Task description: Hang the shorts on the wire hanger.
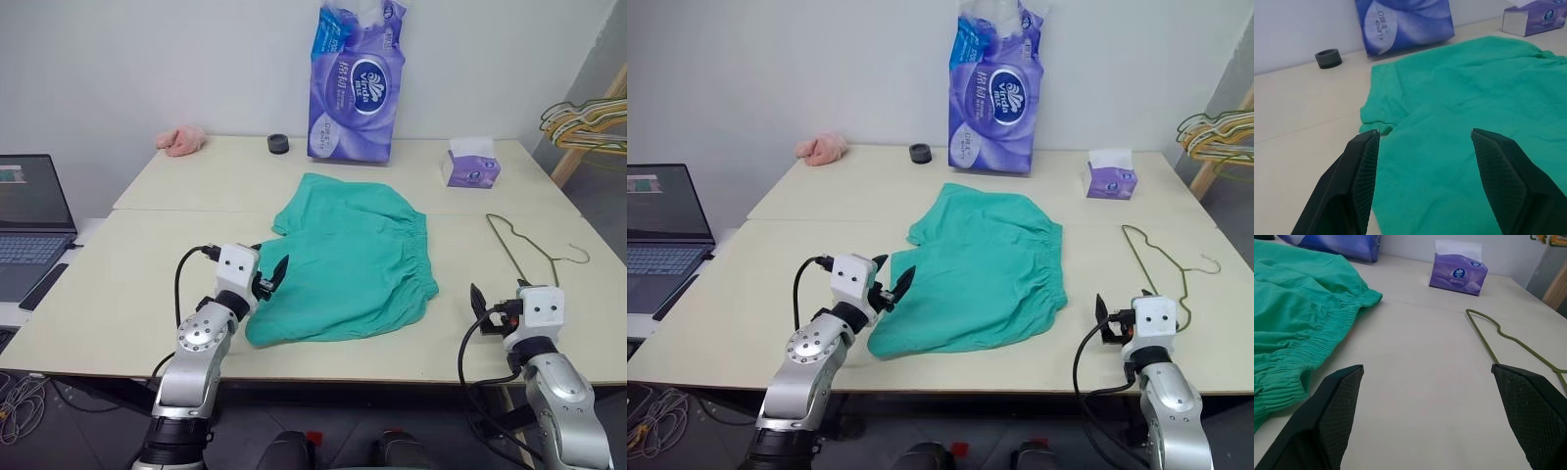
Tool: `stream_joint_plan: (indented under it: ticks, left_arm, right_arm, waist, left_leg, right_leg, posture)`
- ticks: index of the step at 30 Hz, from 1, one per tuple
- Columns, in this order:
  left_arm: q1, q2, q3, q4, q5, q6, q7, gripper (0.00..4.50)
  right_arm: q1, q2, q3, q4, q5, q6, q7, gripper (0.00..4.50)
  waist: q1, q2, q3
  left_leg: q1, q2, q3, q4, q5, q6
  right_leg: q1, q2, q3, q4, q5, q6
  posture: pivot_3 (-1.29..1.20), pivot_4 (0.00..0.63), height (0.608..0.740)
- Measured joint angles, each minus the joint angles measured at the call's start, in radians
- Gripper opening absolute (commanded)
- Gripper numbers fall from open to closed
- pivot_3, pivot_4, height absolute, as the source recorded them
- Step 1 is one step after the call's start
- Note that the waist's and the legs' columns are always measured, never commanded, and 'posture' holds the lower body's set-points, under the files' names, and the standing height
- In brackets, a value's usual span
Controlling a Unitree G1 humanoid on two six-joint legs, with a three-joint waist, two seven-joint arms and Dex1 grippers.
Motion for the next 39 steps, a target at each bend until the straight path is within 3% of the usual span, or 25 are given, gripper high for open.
stream_joint_plan:
  ticks: [19, 24, 27, 33, 39]
  left_arm:
    - [0.044, 0.013, 0.002, -0.003, -0.023, 0.015, -0.026, 3.14]
    - [0.067, 0.025, 0.003, -0.049, -0.102, 0.031, -0.107, 4.30]
    - [0.078, 0.072, -0.007, -0.078, -0.141, 0.061, -0.180, 4.45]
    - [0.093, 0.269, -0.076, -0.085, -0.183, 0.143, -0.407, 4.45]
    - [0.013, 0.380, -0.155, -0.040, -0.175, 0.157, -0.576, 4.45]
  right_arm:
    - [-0.004, -0.020, 0.009, 0.005, 0.012, 0.006, 0.049, 4.46]
    - [-0.003, -0.022, 0.013, 0.004, 0.016, 0.019, 0.056, 4.50]
    - [0.006, -0.035, 0.027, -0.011, 0.022, 0.022, 0.081, 4.50]
    - [0.050, -0.136, 0.046, -0.122, 0.080, 0.037, 0.219, 4.50]
    - [0.091, -0.292, 0.192, -0.296, 0.152, 0.121, 0.418, 4.50]
  waist:
    - [0.000, 0.000, 0.001]
    - [0.000, 0.001, 0.004]
    - [-0.003, 0.004, 0.007]
    - [-0.020, 0.005, 0.018]
    - [-0.026, 0.003, 0.022]
  left_leg:
    - [0.000, 0.000, 0.000, 0.000, 0.000, 0.000]
    - [0.000, 0.000, 0.000, 0.000, 0.000, 0.000]
    - [0.000, 0.000, 0.000, 0.000, 0.000, 0.000]
    - [0.000, 0.001, 0.000, 0.000, 0.000, 0.000]
    - [0.000, 0.002, 0.000, 0.000, 0.000, 0.000]
  right_leg:
    - [0.000, 0.000, 0.000, 0.000, -0.001, -0.001]
    - [0.000, 0.000, 0.000, 0.000, -0.003, -0.005]
    - [0.000, 0.000, 0.000, 0.000, -0.003, -0.005]
    - [0.000, 0.000, 0.000, 0.000, -0.004, -0.006]
    - [-0.001, 0.000, -0.001, -0.001, -0.004, -0.007]
  posture:
    - [0.04, 0.063, 0.740]
    - [0.03, 0.066, 0.740]
    - [0.01, 0.069, 0.740]
    - [-0.01, 0.066, 0.740]
    - [-0.04, 0.057, 0.740]
